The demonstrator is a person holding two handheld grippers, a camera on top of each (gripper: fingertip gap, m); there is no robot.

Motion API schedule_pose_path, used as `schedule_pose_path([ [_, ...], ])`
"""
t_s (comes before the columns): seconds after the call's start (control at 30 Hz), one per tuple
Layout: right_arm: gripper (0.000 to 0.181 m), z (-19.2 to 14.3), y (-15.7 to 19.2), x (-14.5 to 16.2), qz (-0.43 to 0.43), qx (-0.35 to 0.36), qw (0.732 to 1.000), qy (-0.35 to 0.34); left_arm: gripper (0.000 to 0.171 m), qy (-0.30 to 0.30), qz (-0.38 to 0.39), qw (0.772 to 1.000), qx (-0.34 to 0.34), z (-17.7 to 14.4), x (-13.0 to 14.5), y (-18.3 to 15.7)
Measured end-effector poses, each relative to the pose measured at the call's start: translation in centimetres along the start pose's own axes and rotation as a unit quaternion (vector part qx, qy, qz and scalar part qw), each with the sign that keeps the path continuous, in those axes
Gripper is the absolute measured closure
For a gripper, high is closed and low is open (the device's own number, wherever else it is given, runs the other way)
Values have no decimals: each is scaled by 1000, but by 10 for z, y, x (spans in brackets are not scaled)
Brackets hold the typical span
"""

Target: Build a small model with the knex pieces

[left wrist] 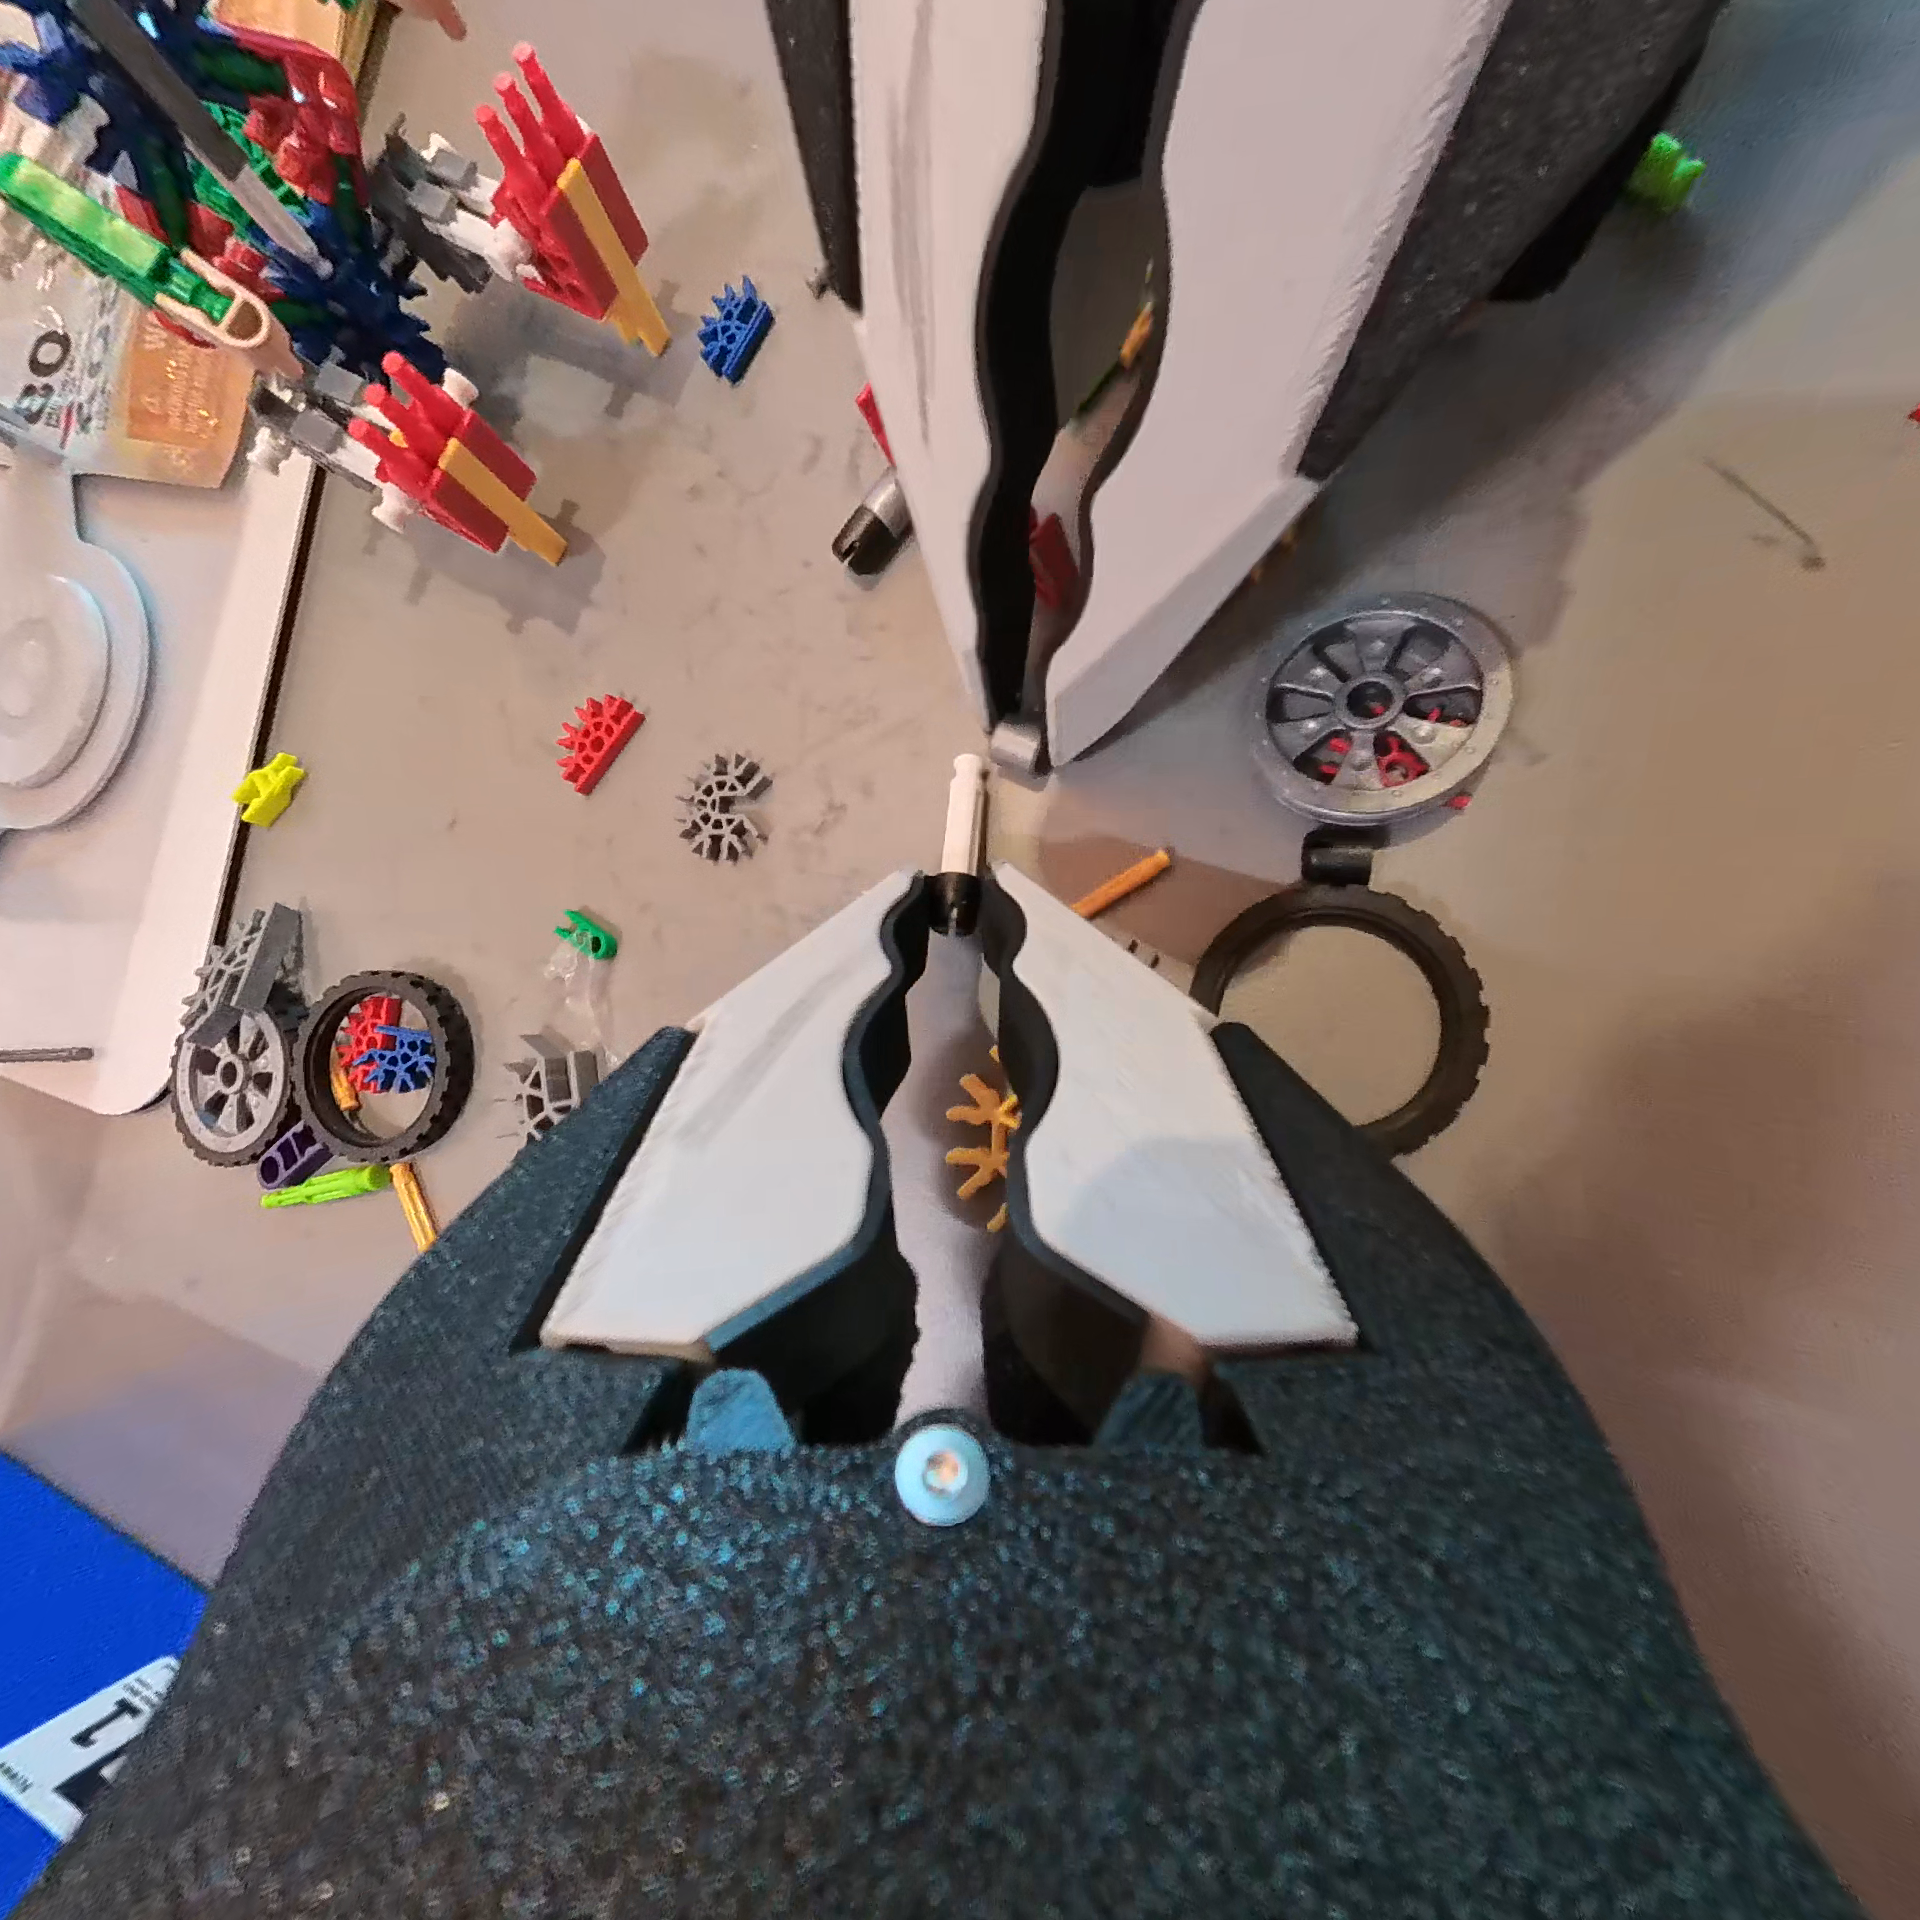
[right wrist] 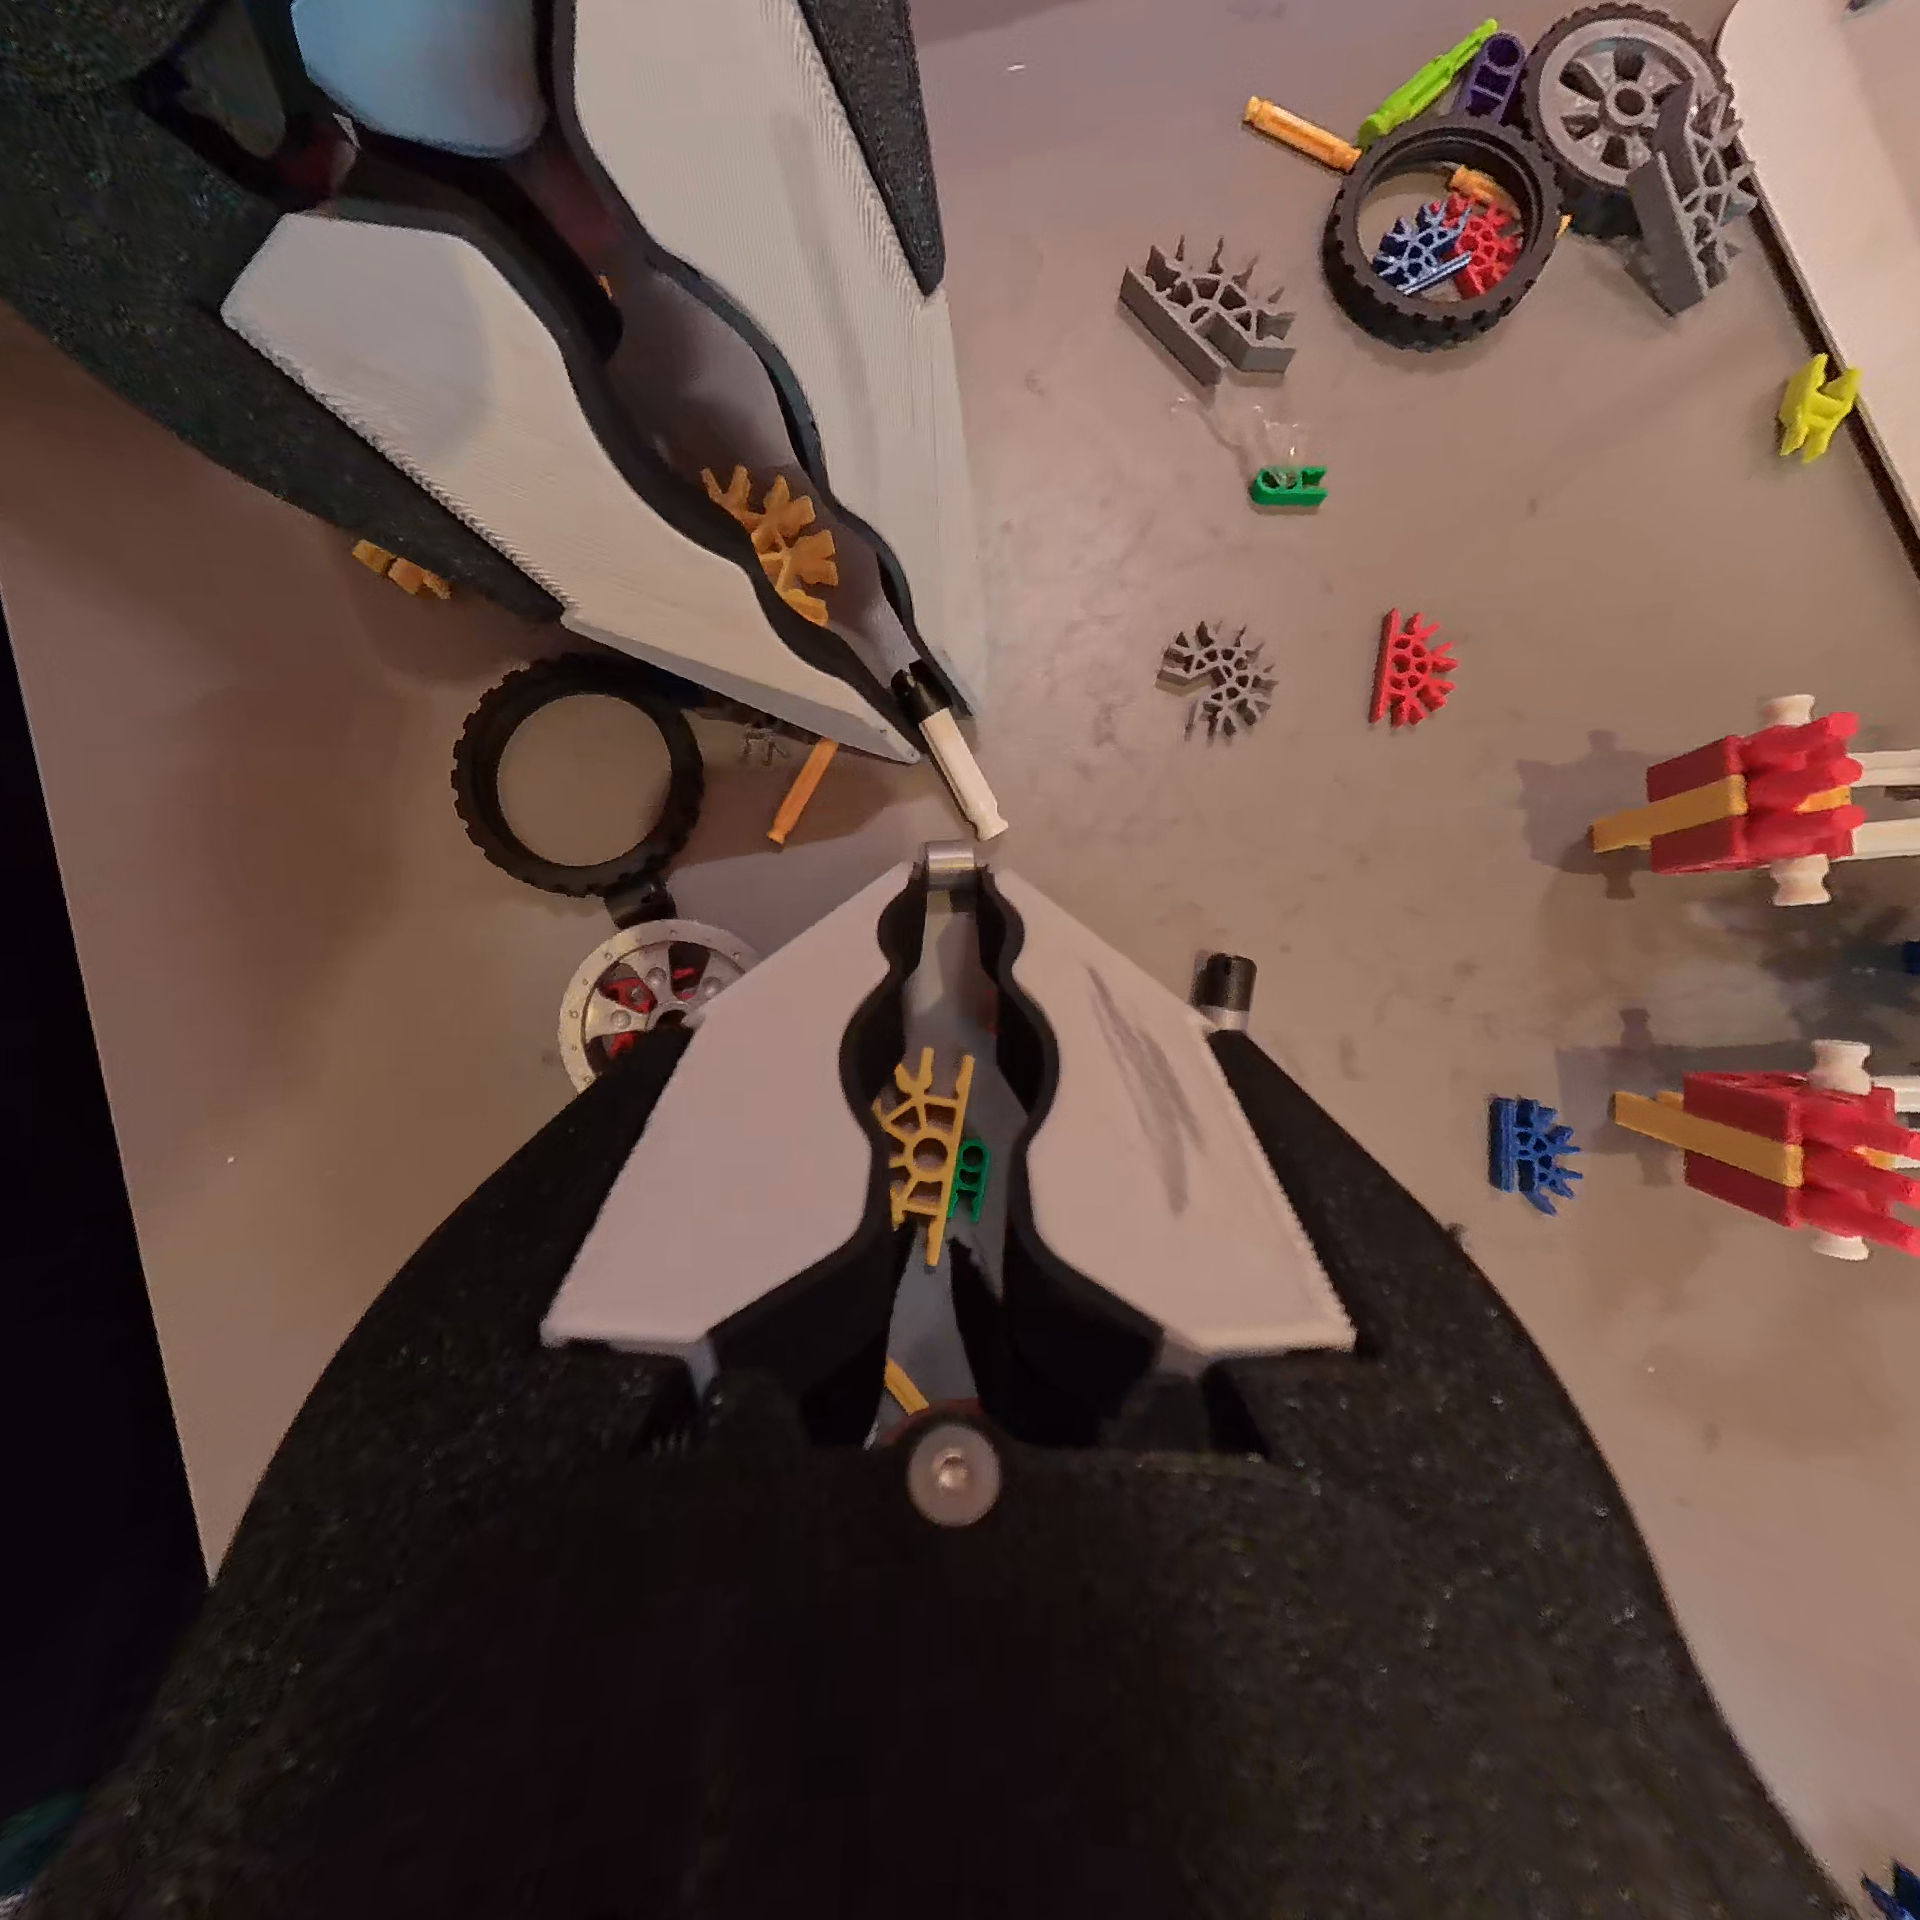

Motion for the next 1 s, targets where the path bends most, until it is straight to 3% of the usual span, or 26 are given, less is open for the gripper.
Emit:
schedule_pose_path([
  [0.7,171,6,-10,-1,86,24,996,4,165,-22,-6,1000,-7,-1,1,-1],
  [0.87,158,4,-7,-1,84,5,996,4,165,-29,-8,1000,-6,0,1,-3],
  [1.0,159,4,-6,-1,75,8,997,3,165,-23,-10,1000,-9,1,2,-2],
])
Point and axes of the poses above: each gripper's, where its closed fingertips meet, z out along the fingers, x out of its underside, y = z × x across the jaws, the point moved 8 cm from there along -z, back along the fingers, and after that the axes turned 15 degrees about x, right-handed, at the moved point
